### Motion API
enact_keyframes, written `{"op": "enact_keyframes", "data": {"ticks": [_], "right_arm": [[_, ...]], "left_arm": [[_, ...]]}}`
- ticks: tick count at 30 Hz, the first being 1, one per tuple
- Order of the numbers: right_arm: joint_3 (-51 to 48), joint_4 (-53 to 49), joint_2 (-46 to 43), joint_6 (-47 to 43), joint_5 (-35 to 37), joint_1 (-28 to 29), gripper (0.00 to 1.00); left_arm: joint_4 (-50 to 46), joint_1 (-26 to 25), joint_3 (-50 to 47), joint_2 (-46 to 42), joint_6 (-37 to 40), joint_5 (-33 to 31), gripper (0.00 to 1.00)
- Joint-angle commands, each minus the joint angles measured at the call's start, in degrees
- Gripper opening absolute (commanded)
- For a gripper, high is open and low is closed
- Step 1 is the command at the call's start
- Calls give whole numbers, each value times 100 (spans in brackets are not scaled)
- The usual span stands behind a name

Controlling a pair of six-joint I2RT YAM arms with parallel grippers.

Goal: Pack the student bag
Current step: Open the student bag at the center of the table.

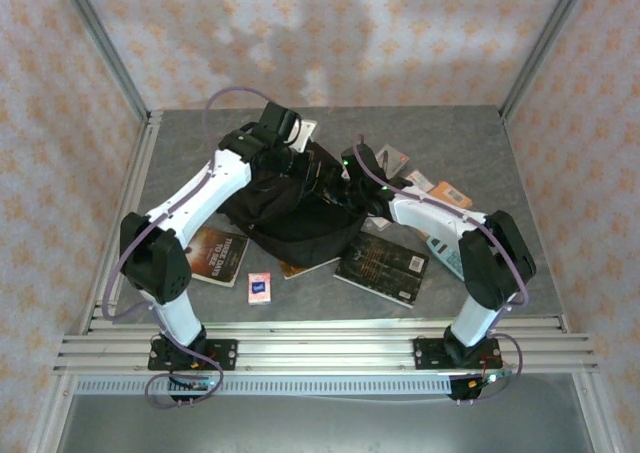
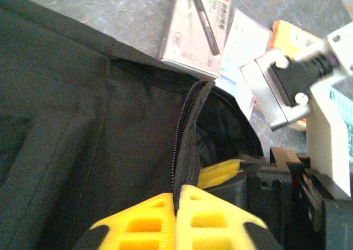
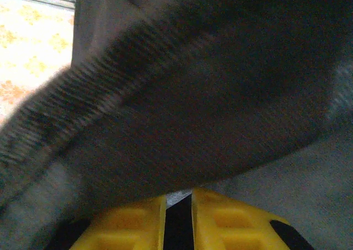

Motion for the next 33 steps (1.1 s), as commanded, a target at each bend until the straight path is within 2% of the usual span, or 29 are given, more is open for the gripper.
{"op": "enact_keyframes", "data": {"ticks": [1, 8, 13, 16, 19, 21, 23, 27, 31, 32, 33], "right_arm": [[-149, -265, -298, -235, 332, -71, 19], [-260, -606, -582, -553, 778, -116, 19], [-241, -868, -647, -748, 1049, -133, 24], [-52, -957, -439, -818, 948, -134, 25], [253, -1063, -107, -860, 914, -166, 25], [399, -914, 109, -785, 703, -250, 25], [516, -602, 282, -660, 339, -346, 25], [1068, -369, 727, -585, -288, -420, 25], [1554, -387, 1091, -619, -487, -424, 25], [1662, -358, 1187, -643, -579, -424, 25], [1767, -303, 1311, -663, -722, -424, 25]], "left_arm": [[-195, 9, -60, -137, 40, 338, 0], [43, 200, -696, -766, -172, -248, 0], [429, 249, -1449, -1570, -505, -716, 0], [594, 255, -1755, -1956, -650, -707, 0], [472, 249, -1761, -2004, -700, -364, 0], [303, 247, -1742, -1921, -691, -78, 0], [207, 248, -1804, -1875, -668, -82, 0], [68, 251, -1904, -1886, -621, -329, 0], [-73, 257, -1851, -1974, -647, -756, 0], [-115, 256, -1780, -1976, -626, -939, 5], [-142, 256, -1707, -1989, -629, -1139, 13]]}}
